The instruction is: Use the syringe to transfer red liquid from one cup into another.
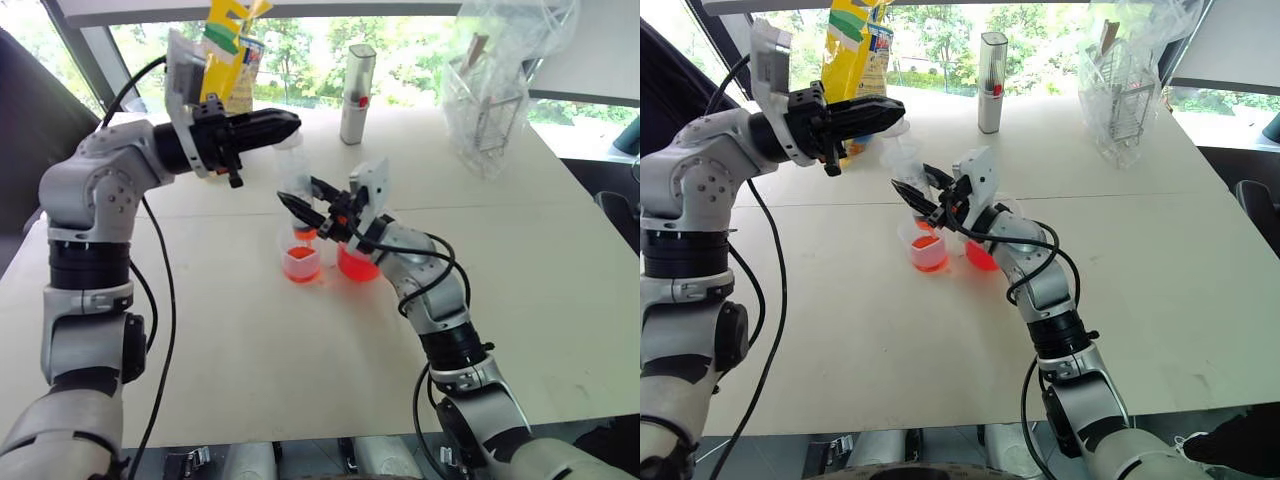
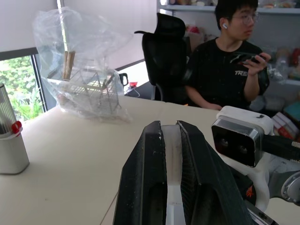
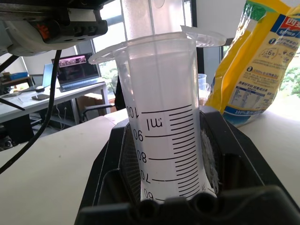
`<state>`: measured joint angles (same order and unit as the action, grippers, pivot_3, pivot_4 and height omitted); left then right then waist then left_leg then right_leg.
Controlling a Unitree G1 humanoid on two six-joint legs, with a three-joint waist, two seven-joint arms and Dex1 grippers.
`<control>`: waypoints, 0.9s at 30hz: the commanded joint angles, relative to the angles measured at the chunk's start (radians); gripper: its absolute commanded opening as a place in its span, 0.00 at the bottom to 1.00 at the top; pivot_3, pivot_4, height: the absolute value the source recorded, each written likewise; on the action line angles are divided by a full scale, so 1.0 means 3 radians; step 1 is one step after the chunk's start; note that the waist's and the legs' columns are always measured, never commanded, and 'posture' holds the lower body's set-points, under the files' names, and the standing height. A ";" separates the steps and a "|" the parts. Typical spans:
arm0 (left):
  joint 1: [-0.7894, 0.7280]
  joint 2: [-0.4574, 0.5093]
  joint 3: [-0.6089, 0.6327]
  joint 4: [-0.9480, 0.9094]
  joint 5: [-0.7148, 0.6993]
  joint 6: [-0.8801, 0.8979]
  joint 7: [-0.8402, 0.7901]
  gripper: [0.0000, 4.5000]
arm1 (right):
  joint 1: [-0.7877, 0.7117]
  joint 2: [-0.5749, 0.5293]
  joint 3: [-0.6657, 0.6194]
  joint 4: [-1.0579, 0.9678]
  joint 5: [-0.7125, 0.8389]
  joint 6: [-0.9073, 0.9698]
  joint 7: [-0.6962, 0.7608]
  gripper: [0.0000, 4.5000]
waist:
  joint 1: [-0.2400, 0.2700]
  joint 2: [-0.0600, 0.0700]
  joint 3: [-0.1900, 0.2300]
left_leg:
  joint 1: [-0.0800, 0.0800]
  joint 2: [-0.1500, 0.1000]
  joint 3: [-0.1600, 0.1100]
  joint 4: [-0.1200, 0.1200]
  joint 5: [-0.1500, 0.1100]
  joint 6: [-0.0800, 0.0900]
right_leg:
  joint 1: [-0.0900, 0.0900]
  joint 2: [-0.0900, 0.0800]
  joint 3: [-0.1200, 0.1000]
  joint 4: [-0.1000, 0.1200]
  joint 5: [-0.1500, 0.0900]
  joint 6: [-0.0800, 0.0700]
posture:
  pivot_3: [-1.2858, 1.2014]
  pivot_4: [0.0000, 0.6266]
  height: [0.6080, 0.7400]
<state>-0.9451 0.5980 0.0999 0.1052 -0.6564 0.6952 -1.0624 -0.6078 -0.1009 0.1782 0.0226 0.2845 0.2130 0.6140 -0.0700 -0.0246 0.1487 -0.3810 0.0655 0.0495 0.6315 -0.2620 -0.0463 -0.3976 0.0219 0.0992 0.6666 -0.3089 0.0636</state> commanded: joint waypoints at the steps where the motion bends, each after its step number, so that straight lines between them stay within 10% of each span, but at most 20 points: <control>1: 0.0070 0.0045 -0.0072 -0.0147 0.0088 -0.0037 0.0015 0.01 | -0.0084 0.0016 -0.0037 -0.0217 0.0041 -0.0020 0.0010 0.30 | 0.0002 0.0000 0.0000 | -0.0001 0.0000 0.0000 0.0000 0.0000 0.0000 | 0.0000 0.0000 0.0000 0.0000 0.0000 0.0000 | 0.52 0.24 1.00; 27: 0.0487 0.0007 -0.0350 -0.0243 0.0275 -0.0199 -0.0042 0.01 | -0.0510 -0.0041 -0.0389 -0.0718 0.0439 0.0571 -0.0126 0.30 | 0.0001 0.0000 0.0000 | 0.0000 0.0000 0.0000 0.0000 0.0000 0.0000 | 0.0002 -0.0001 0.0000 -0.0002 0.0000 0.0000 | 0.52 0.24 1.00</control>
<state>-0.8495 0.5954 0.0807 0.0354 -0.6173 0.6081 -1.0465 -0.6659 -0.1271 0.1603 -0.0510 0.3560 0.4384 0.6071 -0.0698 -0.0246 0.1487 -0.3810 0.0654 0.0496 0.6315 -0.2620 -0.0462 -0.3971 0.0216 0.0992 0.6659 -0.3089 0.0636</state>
